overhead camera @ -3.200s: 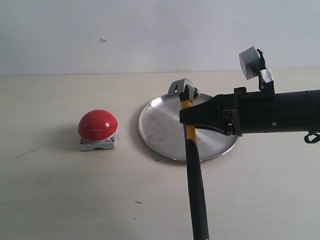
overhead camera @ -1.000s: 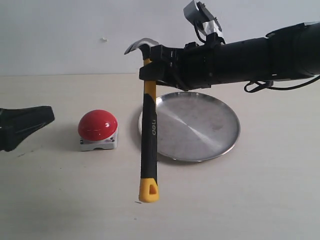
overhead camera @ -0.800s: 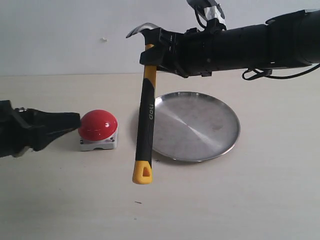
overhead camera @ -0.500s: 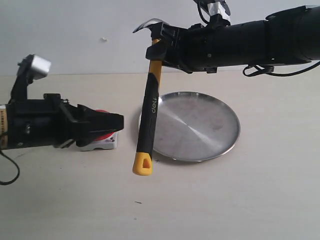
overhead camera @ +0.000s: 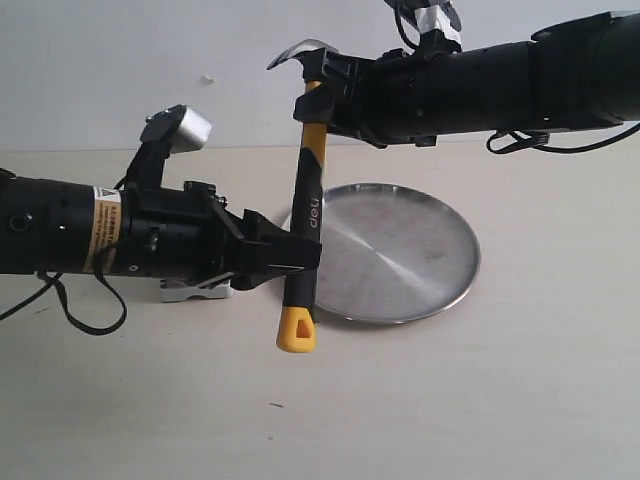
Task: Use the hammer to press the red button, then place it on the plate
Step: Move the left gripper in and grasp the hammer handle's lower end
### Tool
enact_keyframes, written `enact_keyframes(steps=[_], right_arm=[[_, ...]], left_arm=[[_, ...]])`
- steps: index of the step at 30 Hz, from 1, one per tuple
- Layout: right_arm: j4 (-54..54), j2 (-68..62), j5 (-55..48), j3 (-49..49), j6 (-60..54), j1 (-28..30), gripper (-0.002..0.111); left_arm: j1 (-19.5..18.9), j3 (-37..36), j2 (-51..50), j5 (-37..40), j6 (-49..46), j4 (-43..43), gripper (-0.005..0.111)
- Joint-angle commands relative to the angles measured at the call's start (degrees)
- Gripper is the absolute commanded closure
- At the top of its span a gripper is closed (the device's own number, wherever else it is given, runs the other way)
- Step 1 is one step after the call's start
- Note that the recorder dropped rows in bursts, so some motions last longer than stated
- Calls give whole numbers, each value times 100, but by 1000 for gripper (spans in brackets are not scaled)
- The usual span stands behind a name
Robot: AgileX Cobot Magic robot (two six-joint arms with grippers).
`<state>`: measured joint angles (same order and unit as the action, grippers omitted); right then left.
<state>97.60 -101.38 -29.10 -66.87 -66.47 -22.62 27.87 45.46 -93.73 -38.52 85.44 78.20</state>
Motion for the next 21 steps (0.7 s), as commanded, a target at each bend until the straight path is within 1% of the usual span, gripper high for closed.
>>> enact_keyframes(steps=[1, 5, 7, 13, 15, 17, 21], right_arm=[[235, 110, -207, -108, 14, 0, 108], [235, 110, -207, -108, 14, 0, 108], [235, 110, -235, -108, 27, 0, 108], [235, 110, -258, -108, 27, 0, 108], [235, 110, -258, -108, 27, 0, 108], [235, 110, -258, -108, 27, 0, 108], [235, 110, -258, -108, 27, 0, 108]], left_arm=[[130, 68, -168, 410, 36, -56, 54], [130, 68, -287, 454, 22, -56, 54], [130, 68, -299, 603, 22, -42, 54], [130, 68, -299, 610, -111, -41, 54], [137, 68, -299, 610, -111, -67, 51], [137, 68, -299, 544, -140, -227, 42], [155, 68, -299, 520, -347, -500, 41]])
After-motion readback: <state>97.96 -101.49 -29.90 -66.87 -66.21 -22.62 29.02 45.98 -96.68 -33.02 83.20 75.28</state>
